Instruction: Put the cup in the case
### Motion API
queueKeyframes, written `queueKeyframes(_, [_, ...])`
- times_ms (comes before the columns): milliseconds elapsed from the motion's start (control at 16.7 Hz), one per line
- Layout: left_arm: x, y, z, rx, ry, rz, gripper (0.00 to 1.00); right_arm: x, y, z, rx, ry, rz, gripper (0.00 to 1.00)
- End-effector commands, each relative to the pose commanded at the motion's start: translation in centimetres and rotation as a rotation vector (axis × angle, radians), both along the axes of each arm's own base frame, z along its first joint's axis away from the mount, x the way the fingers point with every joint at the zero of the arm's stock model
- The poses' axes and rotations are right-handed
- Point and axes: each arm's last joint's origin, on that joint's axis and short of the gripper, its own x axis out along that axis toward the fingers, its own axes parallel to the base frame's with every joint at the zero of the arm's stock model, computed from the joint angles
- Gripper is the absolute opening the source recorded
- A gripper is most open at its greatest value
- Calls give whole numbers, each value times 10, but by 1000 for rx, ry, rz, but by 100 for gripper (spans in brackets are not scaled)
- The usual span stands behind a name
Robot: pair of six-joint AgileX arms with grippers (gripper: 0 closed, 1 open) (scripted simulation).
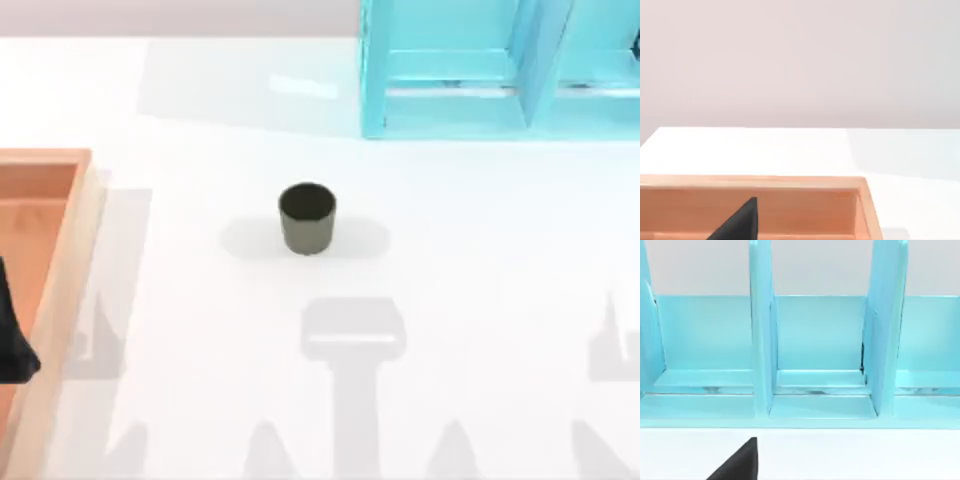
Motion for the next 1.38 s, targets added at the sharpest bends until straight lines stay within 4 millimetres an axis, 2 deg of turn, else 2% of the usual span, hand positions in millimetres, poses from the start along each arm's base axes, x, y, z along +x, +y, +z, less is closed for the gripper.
queueKeyframes(300, [1, 0, 9, -12, 43, -2, 100, 0, 0, 0, 0, 0, 0, 100])
queueKeyframes(540, [9, -3, 41, -55, 214, -4, 100, 0, 0, 0, 0, 0, 0, 100])
queueKeyframes(720, [28, -7, 77, -98, 405, 0, 100, 0, 0, 0, 0, 0, 0, 100])
queueKeyframes(900, [64, -16, 113, -131, 626, 13, 100, 0, 0, 0, 0, 0, 0, 100])
queueKeyframes(1080, [117, -34, 140, -141, 862, 34, 100, 0, 0, 0, 0, 0, 0, 100])
queueKeyframes(1200, [157, -53, 149, -130, 1015, 52, 100, 0, 0, 0, 0, 0, 0, 100])
queueKeyframes(1380, [217, -93, 148, -92, 1216, 78, 100, 0, 0, 0, 0, 0, 0, 100])
